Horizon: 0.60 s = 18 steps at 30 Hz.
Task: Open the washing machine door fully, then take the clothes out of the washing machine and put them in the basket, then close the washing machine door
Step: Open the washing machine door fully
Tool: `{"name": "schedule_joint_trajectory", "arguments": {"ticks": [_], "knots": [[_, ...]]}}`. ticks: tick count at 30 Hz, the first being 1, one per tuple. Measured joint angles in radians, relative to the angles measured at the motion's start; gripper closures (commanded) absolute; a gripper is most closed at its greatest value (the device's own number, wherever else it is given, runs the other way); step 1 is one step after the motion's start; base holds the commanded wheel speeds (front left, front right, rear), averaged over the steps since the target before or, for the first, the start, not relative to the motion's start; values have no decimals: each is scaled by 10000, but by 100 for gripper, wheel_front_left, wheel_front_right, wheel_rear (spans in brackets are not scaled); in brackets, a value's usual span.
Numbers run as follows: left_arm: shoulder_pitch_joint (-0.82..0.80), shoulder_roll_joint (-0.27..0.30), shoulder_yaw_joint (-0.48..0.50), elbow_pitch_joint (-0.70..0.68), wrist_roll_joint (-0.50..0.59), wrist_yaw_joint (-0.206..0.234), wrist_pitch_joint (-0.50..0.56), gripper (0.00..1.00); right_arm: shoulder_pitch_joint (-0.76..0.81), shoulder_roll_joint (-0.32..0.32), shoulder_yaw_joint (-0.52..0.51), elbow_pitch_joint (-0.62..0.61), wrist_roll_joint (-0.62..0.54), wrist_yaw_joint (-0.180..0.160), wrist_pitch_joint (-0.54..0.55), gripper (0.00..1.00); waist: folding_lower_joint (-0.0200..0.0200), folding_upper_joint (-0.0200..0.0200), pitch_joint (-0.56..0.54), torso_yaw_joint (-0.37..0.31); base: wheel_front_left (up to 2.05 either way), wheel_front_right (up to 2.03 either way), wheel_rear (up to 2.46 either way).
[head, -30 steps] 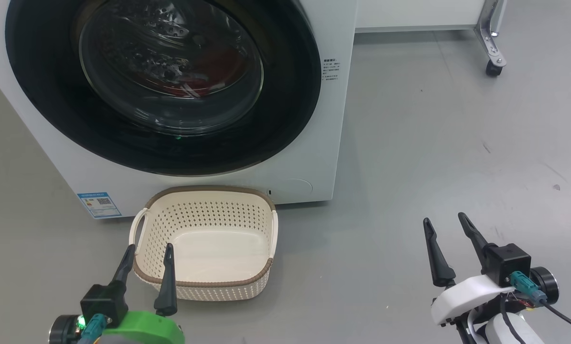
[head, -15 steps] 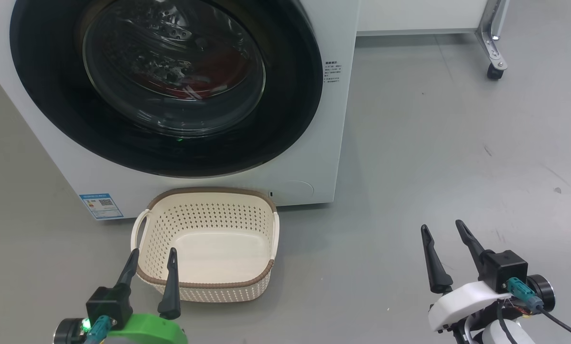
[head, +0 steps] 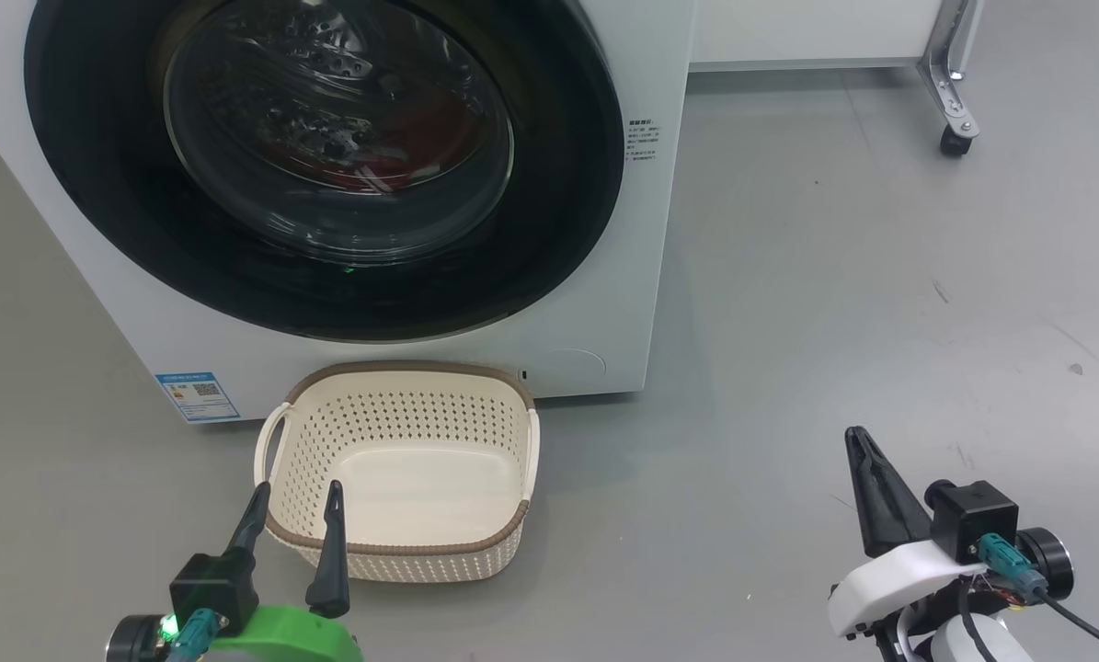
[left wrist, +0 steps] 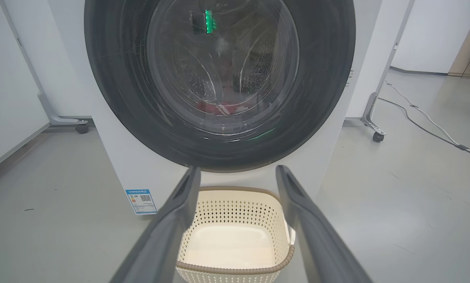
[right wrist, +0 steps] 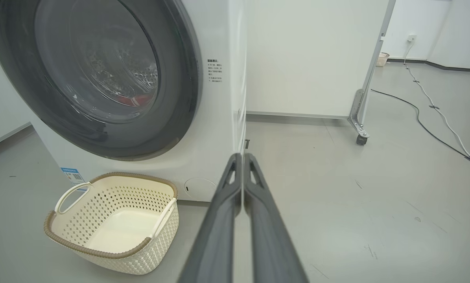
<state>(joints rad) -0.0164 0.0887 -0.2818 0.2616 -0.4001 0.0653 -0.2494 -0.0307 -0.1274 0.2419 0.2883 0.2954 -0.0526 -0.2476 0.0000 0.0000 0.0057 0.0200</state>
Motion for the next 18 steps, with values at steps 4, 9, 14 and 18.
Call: {"name": "schedule_joint_trajectory", "arguments": {"ticks": [4, 9, 14, 18], "knots": [[-1, -4, 2, 8, 0, 0, 0, 0, 1, 4, 4, 19, -65, 81, 0, 100, 0, 0, 9, 12, 0, 0, 0], [-4, -10, 8, 48, 0, 0, 2, 0, -1, 12, -19, 15, -65, 130, 0, 100, 0, 0, 37, 15, 0, 0, 0], [-11, -25, 10, 48, 2, 0, 0, 0, -12, 109, -274, 8, 153, 341, 0, 100, 0, 0, 79, 33, 0, 0, 0], [-32, -31, 8, 0, 6, 0, 2, 0, -34, 454, -811, -27, 1150, 564, 0, 100, 0, 0, 194, 61, 0, 0, 0]]}}
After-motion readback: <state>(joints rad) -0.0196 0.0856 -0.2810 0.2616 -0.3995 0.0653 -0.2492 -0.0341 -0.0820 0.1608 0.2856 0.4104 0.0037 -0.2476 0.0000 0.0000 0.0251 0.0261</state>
